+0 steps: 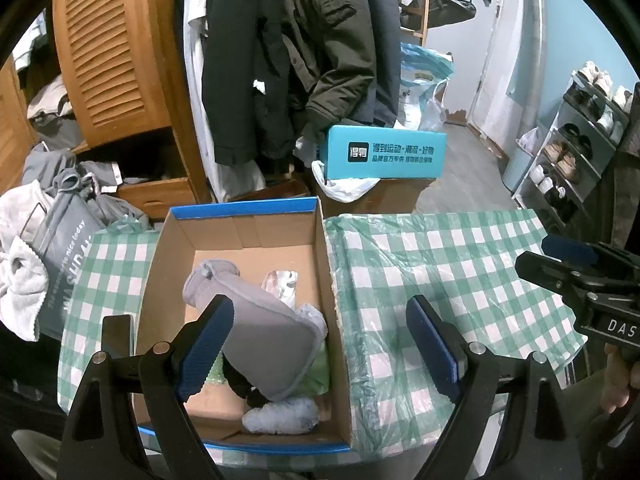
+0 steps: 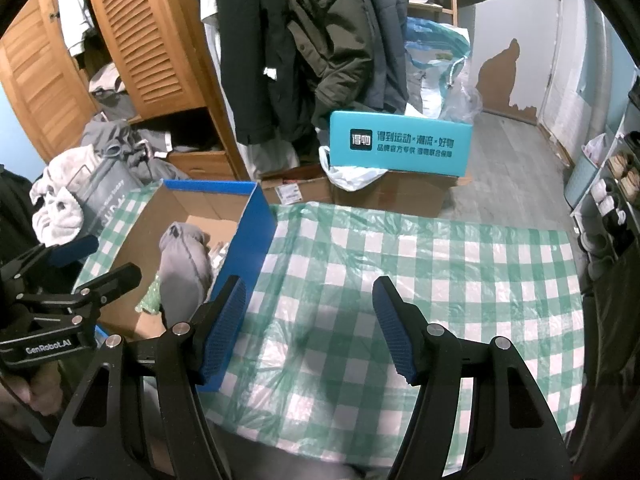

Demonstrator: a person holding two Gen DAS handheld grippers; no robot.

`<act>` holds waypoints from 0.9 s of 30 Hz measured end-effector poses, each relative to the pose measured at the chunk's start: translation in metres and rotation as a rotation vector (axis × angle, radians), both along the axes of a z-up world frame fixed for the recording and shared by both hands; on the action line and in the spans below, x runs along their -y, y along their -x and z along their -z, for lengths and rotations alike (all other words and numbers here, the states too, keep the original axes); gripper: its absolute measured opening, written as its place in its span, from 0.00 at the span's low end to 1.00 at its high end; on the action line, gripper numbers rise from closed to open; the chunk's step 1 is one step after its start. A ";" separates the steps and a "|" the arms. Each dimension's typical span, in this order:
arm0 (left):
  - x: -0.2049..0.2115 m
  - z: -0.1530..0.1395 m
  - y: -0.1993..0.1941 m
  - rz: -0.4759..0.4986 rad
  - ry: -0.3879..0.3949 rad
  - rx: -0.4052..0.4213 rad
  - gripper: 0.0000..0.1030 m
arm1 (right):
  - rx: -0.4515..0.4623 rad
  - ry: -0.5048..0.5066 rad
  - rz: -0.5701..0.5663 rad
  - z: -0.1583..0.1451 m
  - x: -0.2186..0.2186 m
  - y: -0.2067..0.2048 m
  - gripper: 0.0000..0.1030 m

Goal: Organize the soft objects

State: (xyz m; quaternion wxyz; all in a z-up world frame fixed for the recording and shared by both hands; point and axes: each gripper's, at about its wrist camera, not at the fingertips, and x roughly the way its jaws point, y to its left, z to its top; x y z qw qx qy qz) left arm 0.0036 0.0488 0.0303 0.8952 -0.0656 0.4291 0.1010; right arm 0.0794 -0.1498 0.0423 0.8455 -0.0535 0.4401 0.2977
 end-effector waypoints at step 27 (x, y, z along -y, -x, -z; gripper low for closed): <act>0.000 0.003 0.005 0.003 0.005 -0.012 0.87 | 0.000 0.002 -0.002 0.000 -0.001 0.000 0.63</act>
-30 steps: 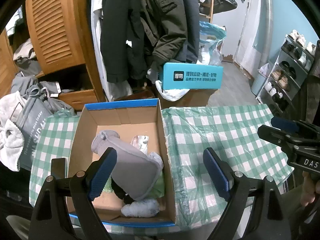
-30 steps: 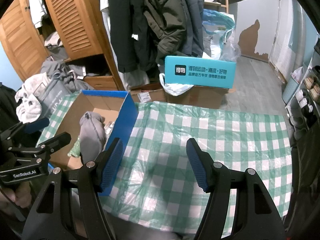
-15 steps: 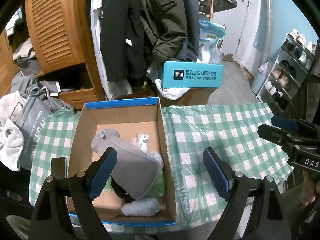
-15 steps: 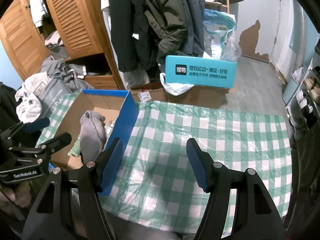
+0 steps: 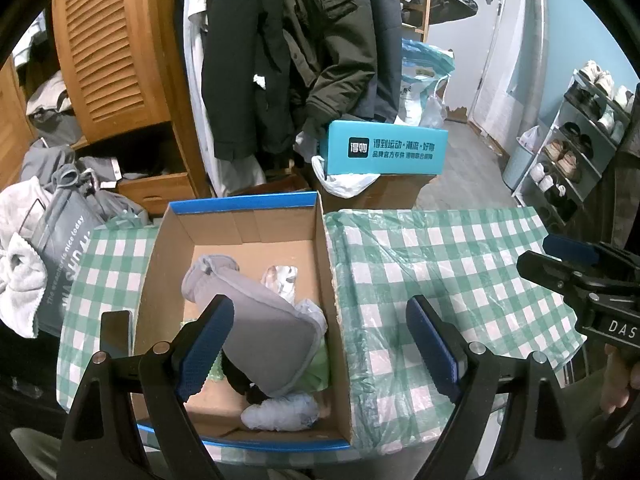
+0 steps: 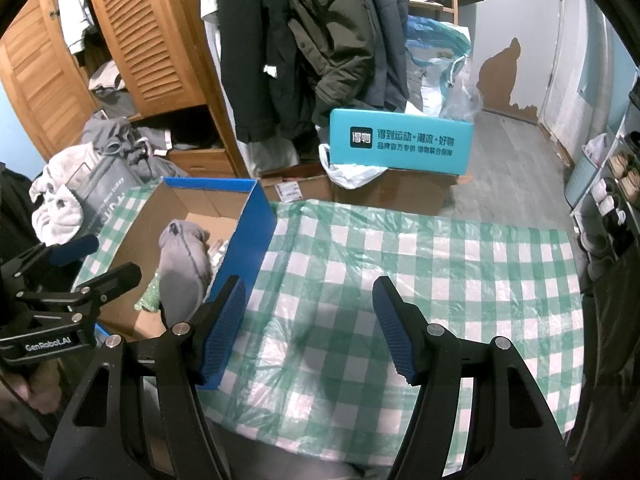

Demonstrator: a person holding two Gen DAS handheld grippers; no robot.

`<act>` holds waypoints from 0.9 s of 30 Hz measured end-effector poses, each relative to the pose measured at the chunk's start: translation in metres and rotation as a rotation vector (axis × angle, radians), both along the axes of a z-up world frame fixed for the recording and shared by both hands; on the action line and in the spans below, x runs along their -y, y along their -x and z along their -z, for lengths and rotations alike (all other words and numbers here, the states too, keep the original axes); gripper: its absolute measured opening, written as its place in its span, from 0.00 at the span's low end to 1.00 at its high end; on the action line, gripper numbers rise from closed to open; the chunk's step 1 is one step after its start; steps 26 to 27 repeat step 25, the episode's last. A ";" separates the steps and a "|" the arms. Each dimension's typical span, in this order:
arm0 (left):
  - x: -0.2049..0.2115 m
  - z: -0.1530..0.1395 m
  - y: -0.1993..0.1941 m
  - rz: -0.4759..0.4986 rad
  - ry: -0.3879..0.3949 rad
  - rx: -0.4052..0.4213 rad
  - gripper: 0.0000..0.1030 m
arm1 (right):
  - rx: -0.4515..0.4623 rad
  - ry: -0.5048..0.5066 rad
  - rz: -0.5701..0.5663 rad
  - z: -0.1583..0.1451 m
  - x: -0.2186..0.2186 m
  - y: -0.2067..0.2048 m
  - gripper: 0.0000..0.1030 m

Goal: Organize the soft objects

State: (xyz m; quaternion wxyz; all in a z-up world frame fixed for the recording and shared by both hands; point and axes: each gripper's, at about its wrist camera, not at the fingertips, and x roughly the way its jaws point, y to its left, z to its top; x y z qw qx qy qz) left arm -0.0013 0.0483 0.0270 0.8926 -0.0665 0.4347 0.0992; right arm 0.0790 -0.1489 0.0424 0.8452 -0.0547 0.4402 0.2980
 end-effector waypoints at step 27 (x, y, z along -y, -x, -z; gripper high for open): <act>0.000 -0.001 -0.002 -0.001 0.000 -0.002 0.87 | -0.001 0.001 0.000 0.000 -0.001 0.000 0.63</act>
